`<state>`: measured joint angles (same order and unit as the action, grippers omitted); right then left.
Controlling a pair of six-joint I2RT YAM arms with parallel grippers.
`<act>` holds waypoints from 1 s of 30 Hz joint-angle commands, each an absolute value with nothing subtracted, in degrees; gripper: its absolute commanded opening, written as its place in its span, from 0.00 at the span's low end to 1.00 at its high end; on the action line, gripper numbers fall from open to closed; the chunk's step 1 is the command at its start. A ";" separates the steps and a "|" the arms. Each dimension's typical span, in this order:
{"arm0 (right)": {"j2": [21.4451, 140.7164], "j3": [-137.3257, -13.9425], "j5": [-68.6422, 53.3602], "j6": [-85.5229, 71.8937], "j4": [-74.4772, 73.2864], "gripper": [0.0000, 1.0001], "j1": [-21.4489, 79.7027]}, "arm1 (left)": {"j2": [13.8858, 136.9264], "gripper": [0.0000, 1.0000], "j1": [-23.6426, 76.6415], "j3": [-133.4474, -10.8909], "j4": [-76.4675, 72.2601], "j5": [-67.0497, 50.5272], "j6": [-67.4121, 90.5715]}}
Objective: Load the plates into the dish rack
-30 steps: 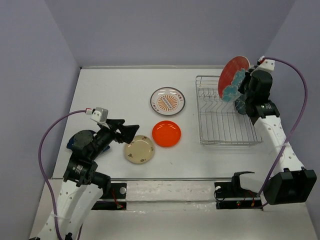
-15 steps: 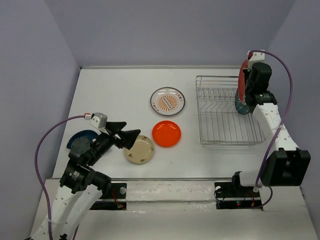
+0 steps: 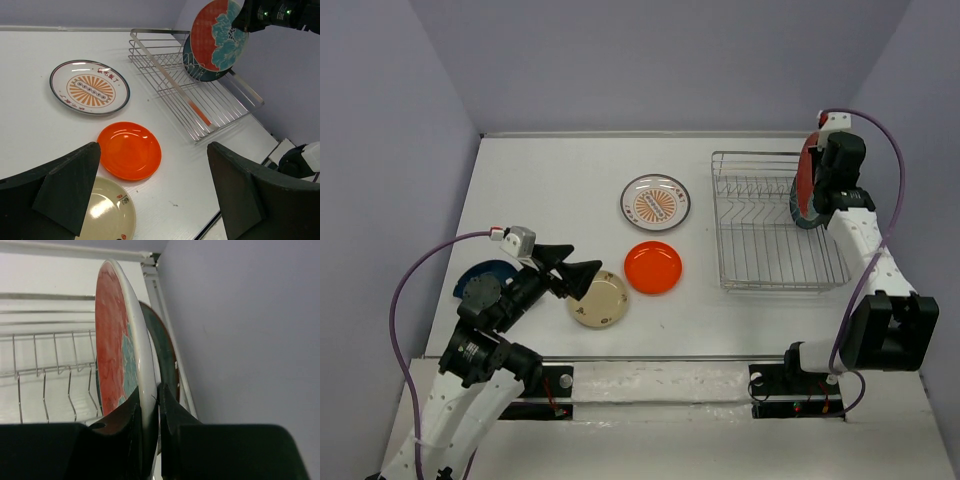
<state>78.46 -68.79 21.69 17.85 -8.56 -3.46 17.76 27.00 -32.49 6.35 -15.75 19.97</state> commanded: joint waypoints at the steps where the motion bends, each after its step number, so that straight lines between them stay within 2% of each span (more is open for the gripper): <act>1: 77.78 -68.21 19.34 14.59 1.05 0.07 -4.13 | 17.14 0.99 27.33 -32.61 4.75 -15.12 19.07; 10: 78.84 -64.87 15.82 11.96 0.79 0.07 -4.13 | 17.40 0.99 27.33 -32.61 4.75 -14.94 19.25; 11: 79.36 -64.69 15.73 11.78 0.70 0.12 -4.13 | 17.40 0.99 27.42 -32.61 4.83 -14.94 19.16; 14: 79.54 -64.25 16.43 11.69 0.62 0.40 -4.66 | 17.49 0.99 27.42 -32.61 4.75 -14.85 19.16; 15: 79.54 -64.42 17.39 11.69 0.62 0.50 -4.66 | 17.58 0.99 27.33 -32.61 4.83 -14.85 19.16; 16: 79.63 -65.29 17.84 11.69 0.27 0.65 -4.66 | 17.67 0.99 27.42 -32.61 4.83 -14.85 19.16; 18: 79.45 -66.70 19.15 10.99 0.18 0.75 -4.66 | 17.93 0.99 27.33 -32.61 4.75 -14.85 19.16; 22: 79.19 -71.96 20.39 8.36 -4.47 0.86 -4.66 | 18.19 0.99 27.42 -32.69 4.83 -14.77 19.16; 30: 75.94 -77.43 14.43 -6.03 -11.86 0.87 -3.35 | 18.54 0.99 27.25 -32.70 5.27 -12.58 19.34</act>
